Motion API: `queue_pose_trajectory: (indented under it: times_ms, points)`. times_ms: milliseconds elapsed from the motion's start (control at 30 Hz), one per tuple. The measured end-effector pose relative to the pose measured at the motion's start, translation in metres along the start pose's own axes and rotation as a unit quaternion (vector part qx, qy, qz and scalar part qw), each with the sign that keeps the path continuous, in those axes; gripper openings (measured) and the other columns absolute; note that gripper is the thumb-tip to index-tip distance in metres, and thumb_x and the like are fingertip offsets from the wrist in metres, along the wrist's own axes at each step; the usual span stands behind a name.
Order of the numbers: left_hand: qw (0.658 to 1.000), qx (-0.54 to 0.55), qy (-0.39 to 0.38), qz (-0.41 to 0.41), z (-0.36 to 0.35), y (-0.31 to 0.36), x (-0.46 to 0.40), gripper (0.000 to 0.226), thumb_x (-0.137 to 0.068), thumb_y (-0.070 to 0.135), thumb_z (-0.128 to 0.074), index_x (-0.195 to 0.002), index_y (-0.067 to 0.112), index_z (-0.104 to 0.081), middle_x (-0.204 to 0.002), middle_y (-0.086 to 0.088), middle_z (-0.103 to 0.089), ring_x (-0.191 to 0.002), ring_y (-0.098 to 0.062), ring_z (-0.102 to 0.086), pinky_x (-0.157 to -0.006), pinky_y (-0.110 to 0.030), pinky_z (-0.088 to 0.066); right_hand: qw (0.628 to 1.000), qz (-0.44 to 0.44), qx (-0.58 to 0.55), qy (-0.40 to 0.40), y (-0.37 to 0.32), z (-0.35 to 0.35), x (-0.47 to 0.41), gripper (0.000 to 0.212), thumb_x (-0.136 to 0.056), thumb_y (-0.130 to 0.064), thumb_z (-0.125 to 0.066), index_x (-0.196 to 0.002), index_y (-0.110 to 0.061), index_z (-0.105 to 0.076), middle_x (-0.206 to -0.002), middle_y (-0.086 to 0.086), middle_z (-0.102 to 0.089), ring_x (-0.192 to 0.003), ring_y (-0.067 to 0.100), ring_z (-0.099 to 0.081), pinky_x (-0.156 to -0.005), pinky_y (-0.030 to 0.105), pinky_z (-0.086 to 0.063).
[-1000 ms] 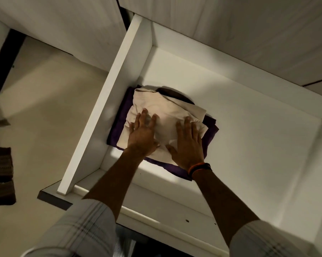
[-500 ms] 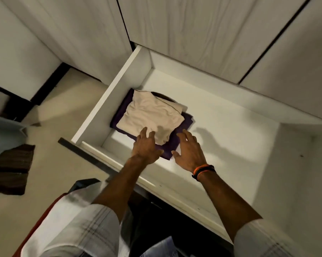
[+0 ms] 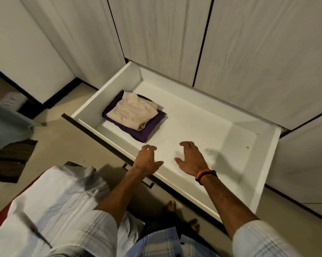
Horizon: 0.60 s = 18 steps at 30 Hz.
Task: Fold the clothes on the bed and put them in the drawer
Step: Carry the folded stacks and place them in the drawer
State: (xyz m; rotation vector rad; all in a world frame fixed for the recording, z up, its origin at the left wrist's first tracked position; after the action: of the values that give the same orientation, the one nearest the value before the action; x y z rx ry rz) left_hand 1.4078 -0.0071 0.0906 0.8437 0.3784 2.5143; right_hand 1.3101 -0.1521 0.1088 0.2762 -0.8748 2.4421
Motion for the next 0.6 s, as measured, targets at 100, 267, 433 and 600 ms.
queue_pose_trajectory:
  times_ms: [100, 267, 433, 600]
  points:
    - [1.0, 0.024, -0.009, 0.007, -0.014, 0.009, 0.005, 0.068, -0.087, 0.037, -0.072, -0.144, 0.017, -0.041, -0.154, -0.009, -0.034, -0.137, -0.025, -0.04, -0.112, -0.036, -0.036, 1.0, -0.005, -0.004, -0.005, 0.017, 0.001, 0.015, 0.061, -0.09, -0.027, -0.067, -0.143, -0.013, -0.04, -0.147, 0.007, -0.038, -0.132, 0.026, -0.044, -0.108, 0.035, -0.04]
    - [0.998, 0.059, 0.011, 0.024, -0.028, 0.017, 0.025, 0.066, -0.087, 0.034, -0.072, -0.143, 0.016, -0.042, -0.151, -0.009, -0.037, -0.136, -0.025, -0.042, -0.113, -0.036, -0.035, 0.999, 0.02, 0.007, -0.04, 0.03, -0.003, 0.034, 0.058, -0.09, -0.026, -0.067, -0.141, -0.014, -0.041, -0.145, 0.006, -0.04, -0.127, 0.025, -0.049, -0.106, 0.033, -0.042]
    - [0.994, 0.078, 0.051, 0.063, -0.047, 0.022, 0.043, 0.064, -0.088, 0.032, -0.072, -0.142, 0.015, -0.043, -0.151, -0.01, -0.037, -0.134, -0.026, -0.044, -0.113, -0.036, -0.037, 0.996, 0.063, 0.006, -0.063, 0.048, -0.003, 0.037, 0.056, -0.09, -0.026, -0.068, -0.139, -0.014, -0.044, -0.141, 0.006, -0.043, -0.125, 0.025, -0.052, -0.103, 0.037, -0.045]
    - [0.98, 0.11, 0.107, 0.124, -0.07, 0.045, 0.078, 0.064, -0.087, 0.032, -0.072, -0.142, 0.015, -0.043, -0.15, -0.01, -0.038, -0.129, -0.027, -0.05, -0.111, -0.04, -0.041, 0.985, 0.142, 0.02, -0.096, 0.071, 0.003, 0.046, 0.054, -0.09, -0.025, -0.068, -0.138, -0.014, -0.045, -0.139, 0.006, -0.044, -0.121, 0.024, -0.054, -0.101, 0.037, -0.047]
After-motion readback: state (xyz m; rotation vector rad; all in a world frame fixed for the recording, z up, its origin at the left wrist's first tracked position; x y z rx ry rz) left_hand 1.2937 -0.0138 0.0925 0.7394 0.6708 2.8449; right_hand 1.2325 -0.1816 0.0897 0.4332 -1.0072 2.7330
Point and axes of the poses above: each hand's wrist, its own x-axis away from the middle knuckle, its own z-axis out of the back of the hand, y = z × x, the point moved 7 cm from there along -x, towards the middle knuckle
